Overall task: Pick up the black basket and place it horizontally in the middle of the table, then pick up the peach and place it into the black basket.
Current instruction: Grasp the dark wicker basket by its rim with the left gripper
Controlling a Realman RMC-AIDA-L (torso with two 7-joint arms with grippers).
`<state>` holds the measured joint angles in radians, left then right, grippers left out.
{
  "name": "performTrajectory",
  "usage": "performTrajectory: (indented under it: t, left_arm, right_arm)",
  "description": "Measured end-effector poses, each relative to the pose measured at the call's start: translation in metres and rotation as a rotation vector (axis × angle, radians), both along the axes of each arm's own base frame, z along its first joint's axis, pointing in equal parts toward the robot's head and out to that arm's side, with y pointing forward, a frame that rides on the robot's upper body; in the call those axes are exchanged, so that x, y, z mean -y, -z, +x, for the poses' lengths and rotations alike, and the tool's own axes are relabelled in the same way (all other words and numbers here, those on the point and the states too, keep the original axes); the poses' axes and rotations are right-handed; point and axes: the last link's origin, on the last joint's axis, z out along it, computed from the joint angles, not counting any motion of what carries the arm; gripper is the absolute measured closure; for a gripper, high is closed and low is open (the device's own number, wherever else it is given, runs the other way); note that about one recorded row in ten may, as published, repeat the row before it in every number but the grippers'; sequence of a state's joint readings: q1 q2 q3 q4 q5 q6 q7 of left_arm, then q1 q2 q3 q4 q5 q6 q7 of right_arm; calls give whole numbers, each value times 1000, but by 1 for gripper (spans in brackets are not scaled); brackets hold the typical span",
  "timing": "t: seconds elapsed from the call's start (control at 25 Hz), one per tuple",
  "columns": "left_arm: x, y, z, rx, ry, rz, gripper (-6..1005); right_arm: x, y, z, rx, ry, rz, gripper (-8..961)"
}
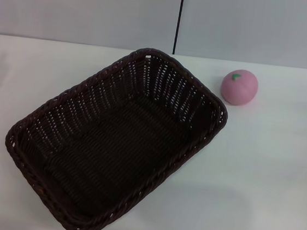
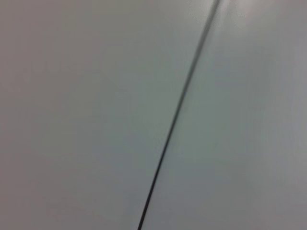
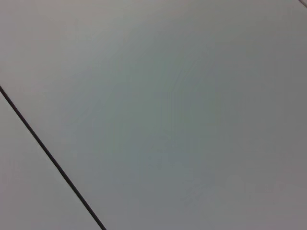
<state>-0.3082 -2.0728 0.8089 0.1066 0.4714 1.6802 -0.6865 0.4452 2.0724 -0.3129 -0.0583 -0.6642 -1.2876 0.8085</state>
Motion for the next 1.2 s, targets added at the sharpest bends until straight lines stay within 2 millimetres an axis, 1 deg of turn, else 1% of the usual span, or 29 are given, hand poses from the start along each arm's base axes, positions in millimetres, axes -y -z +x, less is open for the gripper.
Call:
performTrajectory:
  t: [0.04,0.08,0.12,0.2,0.44,0.84,0.88,0.92,0.96,1.04,1.12,1.2]
  left_arm:
    - [0,0,0,0,0,0,185]
    - [3,0,4,-74,0,41,186]
    - [4,-1,6,-108,5,61,186]
    - [5,-1,8,-126,7,72,188]
    - [2,5,7,-97,-3,50,189]
    - [2,8,14,-155,67,-18,192]
    - [1,8,16,-152,91,-38,192]
    - [-5,3,19,-103,157,-127,192]
    - [-8,0,19,-89,173,-155,192]
    - [-16,-8,22,-64,234,-267,193]
    - [-22,-14,27,-71,282,-340,193]
    - [-29,-22,36,-85,343,-434,194]
  right_arm:
    - [0,0,0,0,0,0,422]
    - [0,0,0,0,0,0,422]
    - [0,0,0,0,0,0,422]
    - [-1,0,-1,0,-2,-1,422]
    - [-1,1,-1,-3,-3,-2,422]
    - [3,5,0,2,-1,-18,423]
    - [4,5,1,2,0,-19,423]
    - [5,5,1,2,1,-19,423]
    - [6,6,2,2,3,-20,423]
    - [8,6,3,2,7,-21,423]
    - [10,6,5,3,12,-21,423]
    - [12,5,7,3,18,-21,423]
